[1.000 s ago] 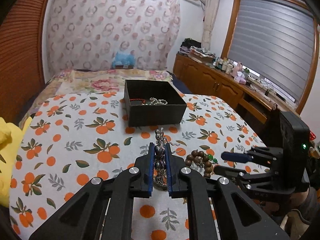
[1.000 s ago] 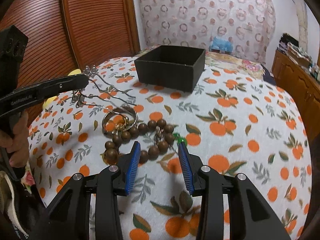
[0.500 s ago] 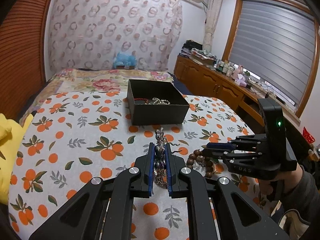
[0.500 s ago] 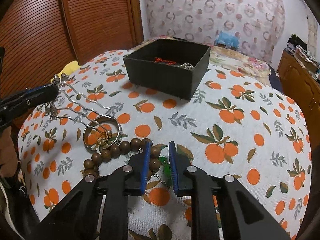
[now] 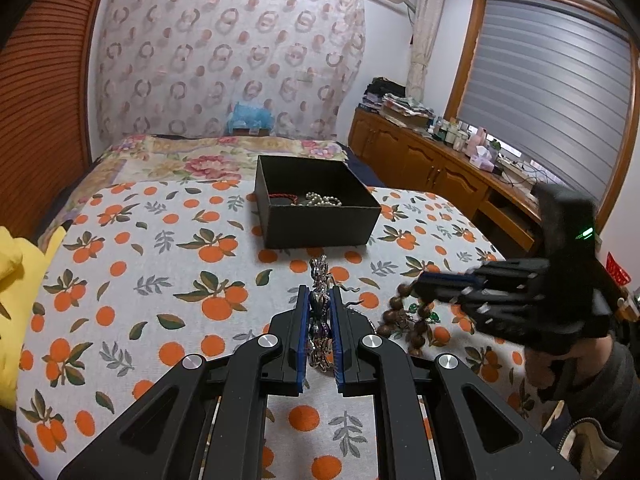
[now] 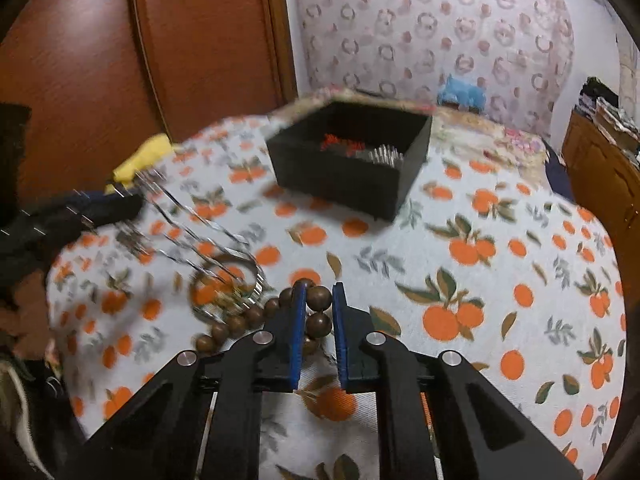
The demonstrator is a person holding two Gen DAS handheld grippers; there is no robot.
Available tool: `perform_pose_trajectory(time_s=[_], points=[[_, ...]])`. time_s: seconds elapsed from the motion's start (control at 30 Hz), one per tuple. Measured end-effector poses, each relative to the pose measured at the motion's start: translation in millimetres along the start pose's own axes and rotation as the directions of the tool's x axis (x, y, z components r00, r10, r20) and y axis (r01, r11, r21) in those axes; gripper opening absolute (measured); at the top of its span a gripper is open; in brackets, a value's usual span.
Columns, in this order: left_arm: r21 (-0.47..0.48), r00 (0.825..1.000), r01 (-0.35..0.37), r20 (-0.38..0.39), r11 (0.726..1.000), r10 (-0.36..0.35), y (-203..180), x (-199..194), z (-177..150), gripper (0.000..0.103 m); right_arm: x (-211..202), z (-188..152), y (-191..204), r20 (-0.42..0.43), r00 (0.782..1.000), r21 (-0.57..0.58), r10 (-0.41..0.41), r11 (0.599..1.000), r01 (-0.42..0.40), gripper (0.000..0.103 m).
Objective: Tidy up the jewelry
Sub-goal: 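Lift the silver chain with the left gripper while the right gripper grasps the brown bead strand, then carry the silver chain and bead strand over the black box and release both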
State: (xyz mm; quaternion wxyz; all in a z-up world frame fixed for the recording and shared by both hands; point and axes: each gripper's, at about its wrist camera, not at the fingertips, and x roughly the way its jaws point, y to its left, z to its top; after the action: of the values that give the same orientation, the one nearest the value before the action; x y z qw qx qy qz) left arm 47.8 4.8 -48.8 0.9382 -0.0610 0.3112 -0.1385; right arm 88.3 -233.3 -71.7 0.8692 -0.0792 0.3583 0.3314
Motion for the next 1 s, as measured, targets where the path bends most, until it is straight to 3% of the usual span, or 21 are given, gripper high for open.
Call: perform_pose_trajectory(time_s=[0.2, 0.5, 1.0], points=[[0.019, 1.0, -0.006, 0.008, 1.0, 0.006, -1.0, 0.8, 2.9, 0.009, -30.9, 23.5, 11.2, 0.078, 0.997, -0.035, -0.003, 0.999, 0.005, 0.015], [0.039, 1.0, -0.016, 0.027, 0.999, 0.015, 0.5, 6.0, 20.7, 0.009, -46.0, 62.2, 7.2, 0.139, 0.989, -0.061, -0.053, 0.996, 0.062, 0.015], [0.054, 0.997, -0.048, 0.057, 0.997, 0.045, 10.4, 24.4, 60.0, 0.009, -28.0, 136.5, -24.7, 0.166, 0.981, -0.029, -0.102, 0.994, 0.108, 0.015]])
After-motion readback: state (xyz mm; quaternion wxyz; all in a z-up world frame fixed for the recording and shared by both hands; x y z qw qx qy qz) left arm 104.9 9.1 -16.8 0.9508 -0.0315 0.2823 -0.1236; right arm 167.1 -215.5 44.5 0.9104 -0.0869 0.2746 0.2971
